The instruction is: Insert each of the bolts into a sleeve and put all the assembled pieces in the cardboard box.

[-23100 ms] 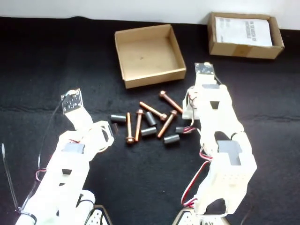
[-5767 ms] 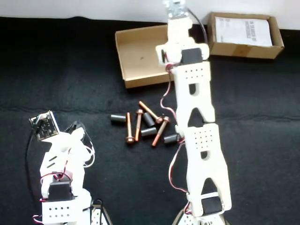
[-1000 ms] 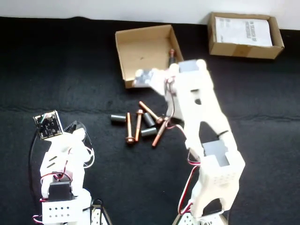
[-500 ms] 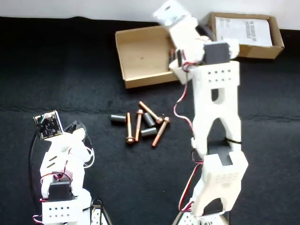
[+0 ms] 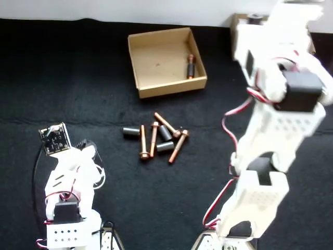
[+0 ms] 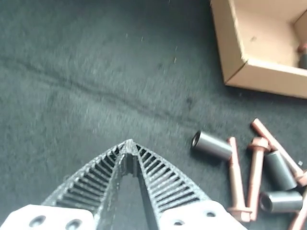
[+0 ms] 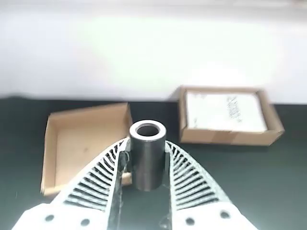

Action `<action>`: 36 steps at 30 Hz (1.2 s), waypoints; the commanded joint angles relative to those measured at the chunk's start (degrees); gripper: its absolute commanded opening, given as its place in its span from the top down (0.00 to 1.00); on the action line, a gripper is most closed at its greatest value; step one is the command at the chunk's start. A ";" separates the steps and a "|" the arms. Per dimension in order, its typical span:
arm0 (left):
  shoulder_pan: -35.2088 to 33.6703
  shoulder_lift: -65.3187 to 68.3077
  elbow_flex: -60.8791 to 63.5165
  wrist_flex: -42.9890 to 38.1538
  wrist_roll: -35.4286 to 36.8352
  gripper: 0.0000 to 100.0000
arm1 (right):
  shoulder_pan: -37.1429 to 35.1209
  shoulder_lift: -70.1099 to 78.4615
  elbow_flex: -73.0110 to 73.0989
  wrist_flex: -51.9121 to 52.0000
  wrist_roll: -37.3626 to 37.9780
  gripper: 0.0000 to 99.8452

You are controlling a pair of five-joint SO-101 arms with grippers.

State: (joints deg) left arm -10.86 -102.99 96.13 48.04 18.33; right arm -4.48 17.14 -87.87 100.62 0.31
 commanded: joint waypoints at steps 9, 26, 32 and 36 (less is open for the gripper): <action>4.18 -0.13 -2.68 8.18 -4.92 0.98 | 6.90 -27.74 -2.77 0.31 -0.70 0.99; 9.45 3.03 -18.42 15.82 -11.25 0.98 | 6.55 -65.45 41.98 0.13 1.05 0.99; 13.67 25.80 -35.56 15.74 -10.90 0.98 | 6.73 -74.68 57.19 0.13 1.32 0.99; 16.75 41.63 -47.08 15.74 -10.90 0.99 | 6.81 -79.78 67.12 -0.13 1.41 0.99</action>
State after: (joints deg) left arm 3.30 -72.13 58.24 63.87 7.52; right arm 1.93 -60.22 -26.68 100.62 1.01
